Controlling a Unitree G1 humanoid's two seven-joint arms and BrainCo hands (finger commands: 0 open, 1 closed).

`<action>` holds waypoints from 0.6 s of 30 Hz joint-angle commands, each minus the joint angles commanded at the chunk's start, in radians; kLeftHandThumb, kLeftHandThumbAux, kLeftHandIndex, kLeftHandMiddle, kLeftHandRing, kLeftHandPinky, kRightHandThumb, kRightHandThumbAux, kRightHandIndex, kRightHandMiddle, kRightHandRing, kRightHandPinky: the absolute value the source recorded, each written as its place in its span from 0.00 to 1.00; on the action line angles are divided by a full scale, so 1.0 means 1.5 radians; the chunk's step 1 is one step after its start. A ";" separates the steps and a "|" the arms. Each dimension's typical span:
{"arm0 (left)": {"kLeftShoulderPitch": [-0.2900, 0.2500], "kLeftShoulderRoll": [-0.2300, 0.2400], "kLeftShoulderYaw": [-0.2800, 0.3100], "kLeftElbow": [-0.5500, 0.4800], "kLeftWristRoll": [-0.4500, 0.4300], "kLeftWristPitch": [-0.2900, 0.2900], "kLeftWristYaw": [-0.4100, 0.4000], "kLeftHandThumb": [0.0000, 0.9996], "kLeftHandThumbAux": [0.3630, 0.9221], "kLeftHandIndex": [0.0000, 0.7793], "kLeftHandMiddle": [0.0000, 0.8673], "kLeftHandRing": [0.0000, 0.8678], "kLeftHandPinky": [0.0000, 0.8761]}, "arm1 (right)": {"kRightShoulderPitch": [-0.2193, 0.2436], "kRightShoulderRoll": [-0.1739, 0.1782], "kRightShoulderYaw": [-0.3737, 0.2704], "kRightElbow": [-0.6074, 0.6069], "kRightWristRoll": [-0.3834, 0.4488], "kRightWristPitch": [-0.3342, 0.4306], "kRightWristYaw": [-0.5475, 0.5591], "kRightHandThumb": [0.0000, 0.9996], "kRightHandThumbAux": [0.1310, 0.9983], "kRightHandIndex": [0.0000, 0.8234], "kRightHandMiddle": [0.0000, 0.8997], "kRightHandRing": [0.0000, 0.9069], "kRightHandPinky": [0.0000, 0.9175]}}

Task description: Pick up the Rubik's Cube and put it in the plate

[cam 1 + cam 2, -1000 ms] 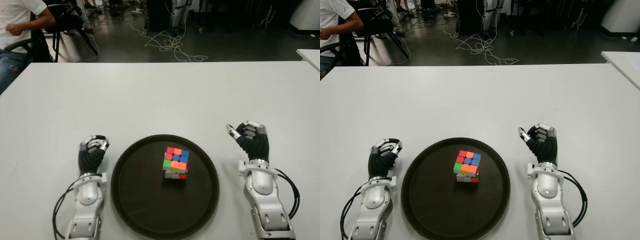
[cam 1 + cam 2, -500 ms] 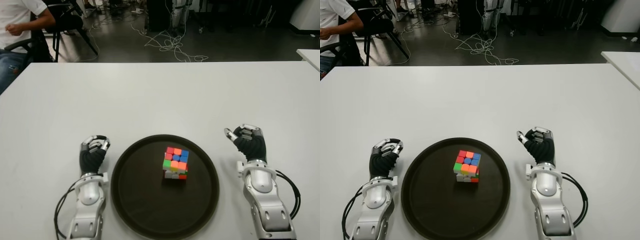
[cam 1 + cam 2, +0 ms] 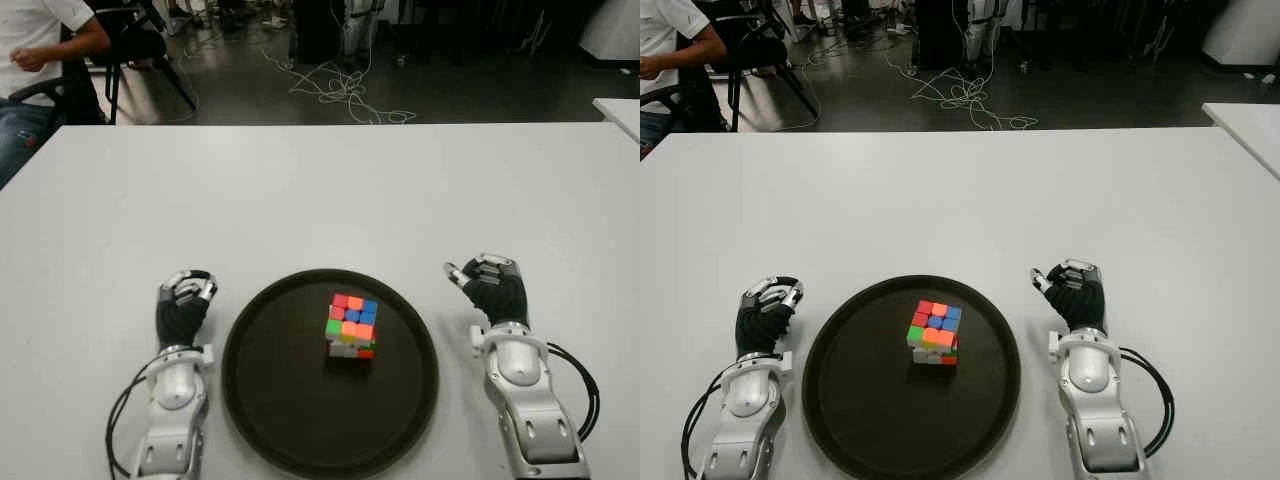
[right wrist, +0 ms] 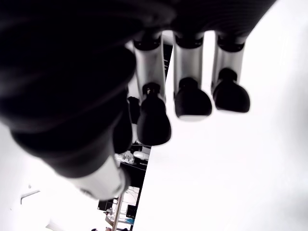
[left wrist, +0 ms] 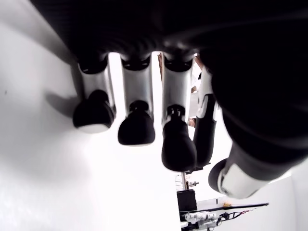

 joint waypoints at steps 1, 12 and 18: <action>0.000 -0.001 0.001 0.000 -0.001 0.000 -0.001 0.71 0.61 0.57 0.91 0.93 0.95 | 0.000 -0.001 0.001 0.001 0.000 0.000 0.001 0.36 0.83 0.83 0.92 0.92 0.90; -0.004 -0.004 0.005 0.010 -0.002 -0.011 -0.001 0.71 0.61 0.57 0.91 0.93 0.94 | -0.003 -0.004 -0.002 0.008 0.002 0.001 0.009 0.33 0.84 0.83 0.92 0.92 0.90; -0.004 -0.006 0.007 0.014 -0.003 -0.019 0.001 0.71 0.61 0.57 0.91 0.94 0.95 | -0.001 -0.004 -0.001 0.016 0.004 -0.024 0.012 0.35 0.83 0.83 0.91 0.92 0.90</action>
